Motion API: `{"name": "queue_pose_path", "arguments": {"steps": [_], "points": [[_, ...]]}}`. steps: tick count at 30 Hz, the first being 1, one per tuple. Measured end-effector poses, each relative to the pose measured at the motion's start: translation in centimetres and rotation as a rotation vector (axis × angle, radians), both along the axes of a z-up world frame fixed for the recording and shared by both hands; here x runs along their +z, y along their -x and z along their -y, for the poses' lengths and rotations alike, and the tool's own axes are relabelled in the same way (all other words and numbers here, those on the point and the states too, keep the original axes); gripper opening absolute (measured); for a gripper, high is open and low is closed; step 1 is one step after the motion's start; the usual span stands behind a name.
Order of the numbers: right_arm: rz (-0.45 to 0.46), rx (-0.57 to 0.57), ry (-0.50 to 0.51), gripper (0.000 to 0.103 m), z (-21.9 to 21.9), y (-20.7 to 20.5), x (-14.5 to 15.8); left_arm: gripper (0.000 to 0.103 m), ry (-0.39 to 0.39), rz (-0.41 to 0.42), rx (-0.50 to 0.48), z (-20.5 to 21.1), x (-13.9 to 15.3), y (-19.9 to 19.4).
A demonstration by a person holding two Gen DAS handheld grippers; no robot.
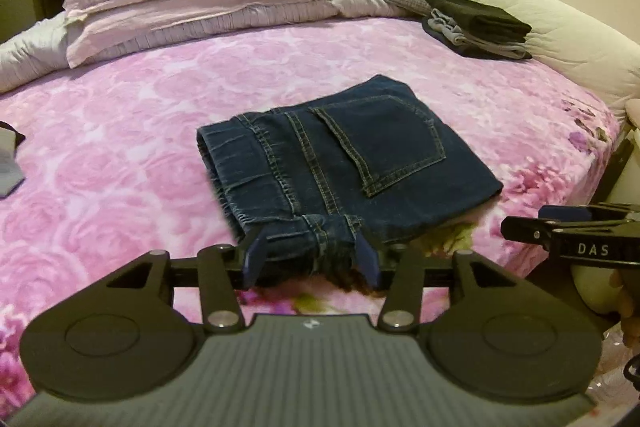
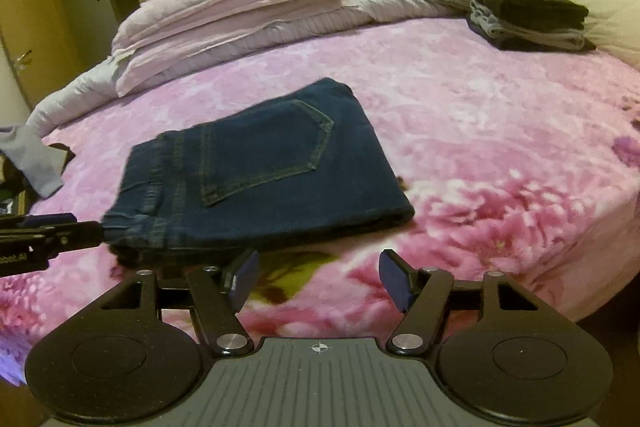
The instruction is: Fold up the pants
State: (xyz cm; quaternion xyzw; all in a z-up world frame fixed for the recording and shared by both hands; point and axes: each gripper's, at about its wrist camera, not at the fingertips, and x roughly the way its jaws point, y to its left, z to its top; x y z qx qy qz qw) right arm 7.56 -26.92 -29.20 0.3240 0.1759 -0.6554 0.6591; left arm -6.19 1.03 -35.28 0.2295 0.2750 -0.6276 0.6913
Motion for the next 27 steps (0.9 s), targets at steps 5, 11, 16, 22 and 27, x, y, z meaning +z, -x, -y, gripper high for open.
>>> {"name": "queue_pose_path", "arguments": {"steps": [5, 11, 16, 22, 27], "points": [[-0.008, 0.018, 0.031, 0.064, -2.1, -1.6, 1.7, 0.048, 0.025, 0.008, -0.007, -2.3, 1.5, 0.5], [-0.025, 0.029, 0.060, 0.064, -4.2, -3.1, 3.1, 0.050, 0.062, 0.008, -0.019, -4.9, 2.8, 0.8], [-0.045, 0.024, 0.079, 0.064, -5.3, -3.4, 3.9, 0.050, 0.082, 0.003, -0.030, -6.0, 3.2, 1.1], [-0.048, -0.008, 0.062, 0.064, -5.8, -2.8, 3.5, 0.051, 0.083, -0.002, -0.056, -5.7, 3.1, 1.4], [-0.042, -0.033, 0.029, 0.064, -5.3, -2.1, 2.7, 0.051, 0.067, -0.024, -0.076, -4.3, 2.1, 0.8]]}}
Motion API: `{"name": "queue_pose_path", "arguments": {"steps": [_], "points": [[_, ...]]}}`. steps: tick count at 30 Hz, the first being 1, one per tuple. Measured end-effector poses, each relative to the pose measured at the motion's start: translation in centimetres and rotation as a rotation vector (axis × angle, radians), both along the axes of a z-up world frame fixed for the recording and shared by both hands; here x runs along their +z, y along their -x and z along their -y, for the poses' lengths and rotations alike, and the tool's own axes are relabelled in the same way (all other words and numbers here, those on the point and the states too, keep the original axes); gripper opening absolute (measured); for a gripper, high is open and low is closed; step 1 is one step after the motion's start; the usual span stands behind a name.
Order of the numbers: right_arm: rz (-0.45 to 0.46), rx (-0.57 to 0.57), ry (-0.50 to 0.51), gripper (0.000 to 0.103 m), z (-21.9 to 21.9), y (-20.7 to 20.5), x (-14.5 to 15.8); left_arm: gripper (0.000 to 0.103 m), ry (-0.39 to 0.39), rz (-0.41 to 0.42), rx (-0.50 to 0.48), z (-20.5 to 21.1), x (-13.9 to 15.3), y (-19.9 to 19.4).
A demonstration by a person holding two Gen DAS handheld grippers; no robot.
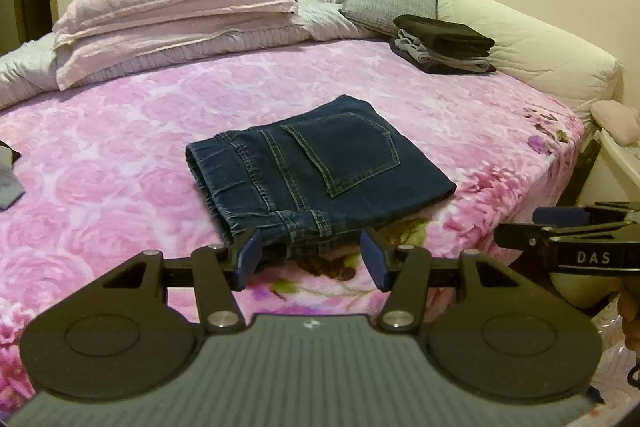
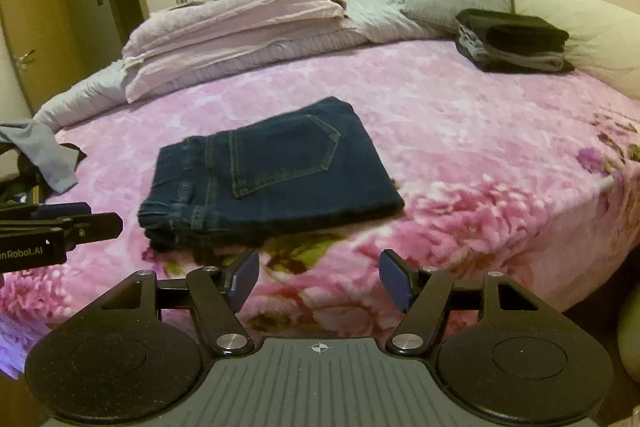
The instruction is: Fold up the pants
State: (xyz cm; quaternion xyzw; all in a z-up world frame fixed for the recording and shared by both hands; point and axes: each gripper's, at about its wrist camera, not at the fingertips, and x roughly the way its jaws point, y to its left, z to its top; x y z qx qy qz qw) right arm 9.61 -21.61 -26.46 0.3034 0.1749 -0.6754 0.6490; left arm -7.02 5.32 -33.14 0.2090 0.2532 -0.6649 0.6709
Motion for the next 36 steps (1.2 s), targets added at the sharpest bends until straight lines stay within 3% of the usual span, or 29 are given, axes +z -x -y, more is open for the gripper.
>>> {"name": "queue_pose_path", "arguments": {"steps": [8, 12, 15, 19, 26, 31, 36], "points": [[0.111, -0.093, -0.044, 0.063, 4.9, 4.4, -3.5, 0.050, -0.019, -0.059, 0.021, 5.9, -3.0, -4.1], [0.172, -0.125, -0.038, 0.063, 8.8, 7.6, -5.0, 0.049, -0.035, -0.050, 0.014, 10.8, -3.2, -6.1], [0.247, -0.198, -0.050, 0.063, 10.9, 10.1, -5.7, 0.045, -0.091, -0.059, -0.015, 15.7, -2.7, -7.2], [0.392, -0.401, -0.138, 0.063, 11.8, 13.5, -5.0, 0.040, -0.186, -0.064, -0.076, 22.6, -1.3, -7.4], [0.816, -0.833, -0.288, 0.063, 9.3, 19.1, -4.5, 0.040, -0.378, -0.062, -0.227, 35.3, 0.7, -5.4], [1.032, -1.102, -0.325, 0.063, 8.0, 19.4, -5.5, 0.041, -0.538, -0.085, -0.366, 44.0, -0.5, -2.5], [1.170, -1.264, -0.338, 0.063, 8.4, 17.9, -7.1, 0.049, -0.704, -0.035, -0.478, 50.4, -3.3, 1.6]]}}
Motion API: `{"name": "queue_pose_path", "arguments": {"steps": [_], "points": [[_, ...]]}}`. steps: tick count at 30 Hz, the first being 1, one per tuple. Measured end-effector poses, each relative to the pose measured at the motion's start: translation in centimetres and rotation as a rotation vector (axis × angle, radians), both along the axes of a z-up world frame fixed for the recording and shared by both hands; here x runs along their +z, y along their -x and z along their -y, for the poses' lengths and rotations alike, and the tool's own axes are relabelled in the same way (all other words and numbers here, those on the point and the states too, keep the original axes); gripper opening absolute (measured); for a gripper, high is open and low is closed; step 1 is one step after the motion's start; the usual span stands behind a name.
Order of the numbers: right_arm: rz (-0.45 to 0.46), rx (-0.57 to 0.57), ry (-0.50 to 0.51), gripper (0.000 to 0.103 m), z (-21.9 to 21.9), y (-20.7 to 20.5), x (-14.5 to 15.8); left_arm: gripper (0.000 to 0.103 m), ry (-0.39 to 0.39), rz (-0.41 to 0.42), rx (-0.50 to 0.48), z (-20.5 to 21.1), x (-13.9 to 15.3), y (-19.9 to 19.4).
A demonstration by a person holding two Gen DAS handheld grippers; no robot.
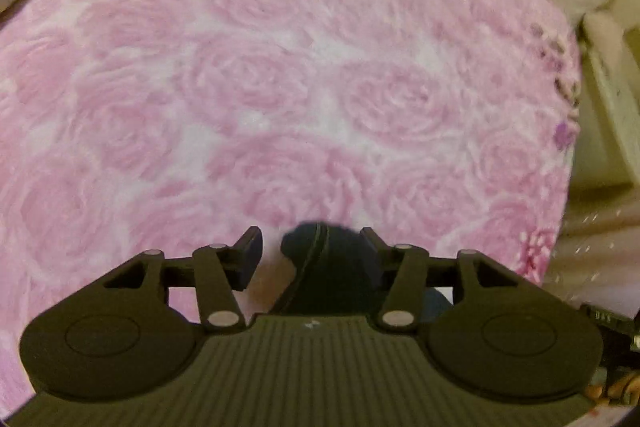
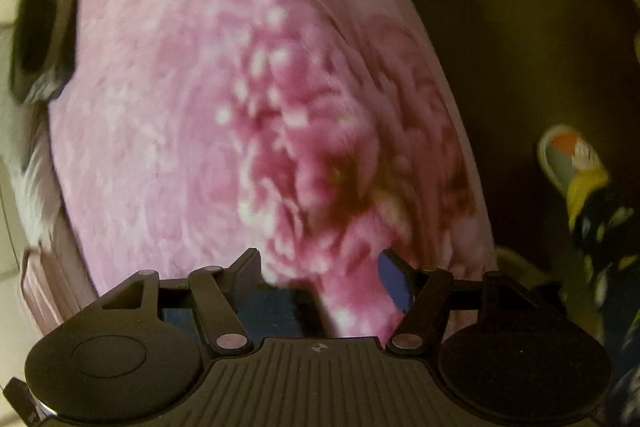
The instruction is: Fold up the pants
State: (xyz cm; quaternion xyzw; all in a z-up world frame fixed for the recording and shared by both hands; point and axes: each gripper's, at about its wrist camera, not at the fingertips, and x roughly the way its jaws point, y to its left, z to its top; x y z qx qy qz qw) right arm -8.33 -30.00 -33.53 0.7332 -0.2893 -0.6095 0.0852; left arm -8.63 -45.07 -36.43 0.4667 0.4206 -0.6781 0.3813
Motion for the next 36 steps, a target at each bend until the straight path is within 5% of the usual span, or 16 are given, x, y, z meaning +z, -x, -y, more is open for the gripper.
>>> {"name": "queue_pose_path", "arguments": {"steps": [5, 10, 13, 15, 21, 27, 29, 31, 36], "points": [[0.054, -0.070, -0.014, 0.062, 1.0, -1.2, -1.1, 0.049, -0.127, 0.026, -0.066, 2.7, -3.1, 2.4], [0.072, -0.073, -0.049, 0.046, 1.3, -1.4, -0.8, 0.037, -0.213, 0.038, -0.093, 3.3, -4.8, 3.0], [0.096, -0.089, -0.041, 0.039, 1.3, -1.6, -0.6, 0.031, -0.228, 0.032, -0.118, 3.7, -4.9, 3.2], [0.124, -0.097, -0.022, 0.024, 1.3, -1.7, -0.8, 0.027, -0.228, 0.037, -0.118, 4.0, -5.0, 3.3], [0.145, -0.147, 0.013, 0.008, 0.8, -2.2, -1.2, 0.000, -0.190, -0.007, -0.083, 4.5, -4.6, 2.6], [0.106, -0.126, 0.015, 0.009, 1.6, -2.4, -0.6, 0.001, -0.199, -0.088, 0.009, 4.3, -4.8, 0.4], [0.118, -0.124, -0.007, 0.010, 1.9, -2.2, -0.4, 0.011, -0.233, -0.099, 0.050, 4.9, -4.8, -0.1], [0.119, -0.115, -0.023, 0.012, 2.2, -1.9, -0.3, 0.035, -0.241, -0.061, 0.023, 5.4, -4.7, 0.2], [0.088, -0.098, -0.042, 0.015, 2.7, -1.8, 0.1, 0.036, -0.298, -0.002, -0.060, 5.5, -5.3, 2.0]]}}
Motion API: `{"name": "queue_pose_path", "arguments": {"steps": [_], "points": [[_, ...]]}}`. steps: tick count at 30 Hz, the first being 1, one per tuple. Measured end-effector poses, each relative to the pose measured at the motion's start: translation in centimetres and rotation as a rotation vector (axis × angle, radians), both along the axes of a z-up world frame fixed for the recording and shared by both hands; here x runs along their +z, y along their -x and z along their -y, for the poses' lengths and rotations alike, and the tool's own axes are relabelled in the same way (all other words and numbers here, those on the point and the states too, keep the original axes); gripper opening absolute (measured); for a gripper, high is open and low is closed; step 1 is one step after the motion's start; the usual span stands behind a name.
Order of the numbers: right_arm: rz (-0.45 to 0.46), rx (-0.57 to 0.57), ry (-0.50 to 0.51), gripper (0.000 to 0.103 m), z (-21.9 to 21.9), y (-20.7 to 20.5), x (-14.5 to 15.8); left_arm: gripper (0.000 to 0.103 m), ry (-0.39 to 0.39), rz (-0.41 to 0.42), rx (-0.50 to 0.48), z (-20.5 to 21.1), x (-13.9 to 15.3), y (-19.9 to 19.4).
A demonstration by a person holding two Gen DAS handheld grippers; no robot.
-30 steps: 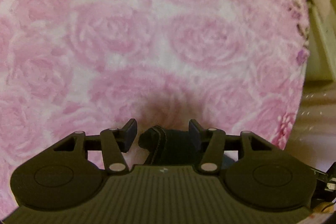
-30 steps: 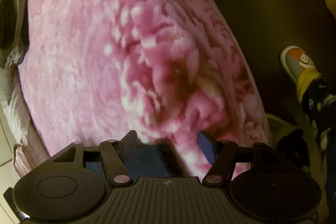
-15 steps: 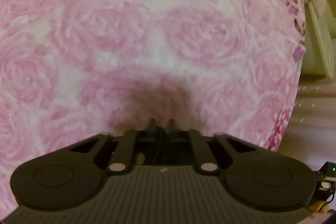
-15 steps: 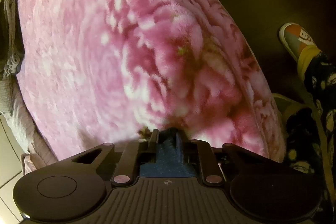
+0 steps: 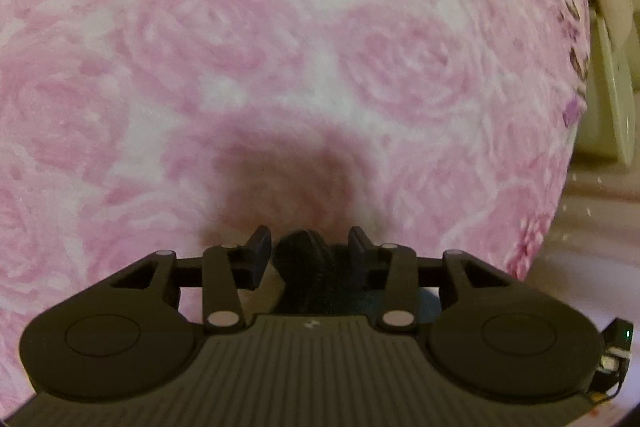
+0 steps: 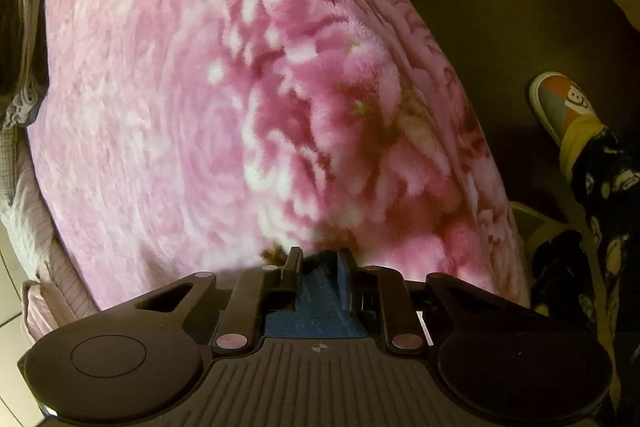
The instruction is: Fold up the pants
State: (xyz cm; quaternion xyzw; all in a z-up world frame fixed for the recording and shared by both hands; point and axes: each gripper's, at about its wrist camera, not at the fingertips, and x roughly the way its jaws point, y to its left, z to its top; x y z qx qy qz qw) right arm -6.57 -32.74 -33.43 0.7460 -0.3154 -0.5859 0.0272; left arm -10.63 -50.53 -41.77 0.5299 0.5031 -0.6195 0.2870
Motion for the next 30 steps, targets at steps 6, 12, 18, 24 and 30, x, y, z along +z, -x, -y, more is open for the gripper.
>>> {"name": "queue_pose_path", "arguments": {"steps": [6, 12, 18, 24, 30], "points": [[-0.038, 0.060, 0.015, 0.008, 0.5, -0.2, 0.1, 0.009, 0.072, -0.034, -0.028, -0.8, 0.5, 0.8], [-0.071, 0.034, -0.025, 0.006, 0.6, -1.1, 0.4, 0.000, 0.168, -0.142, 0.139, -2.0, 1.5, -3.2], [-0.016, -0.003, -0.069, 0.011, 1.2, -0.8, 0.4, 0.003, 0.256, -0.104, 0.185, -3.7, 1.3, -3.0], [-0.241, 0.415, -0.152, 0.047, 2.5, 1.8, 5.8, 0.007, 0.408, 0.011, 0.245, -5.7, 6.7, -5.3], [-0.585, 0.977, 0.006, 0.050, 4.7, 1.0, 13.5, 0.028, 0.428, 0.138, 0.353, -13.3, 13.3, -10.5]]}}
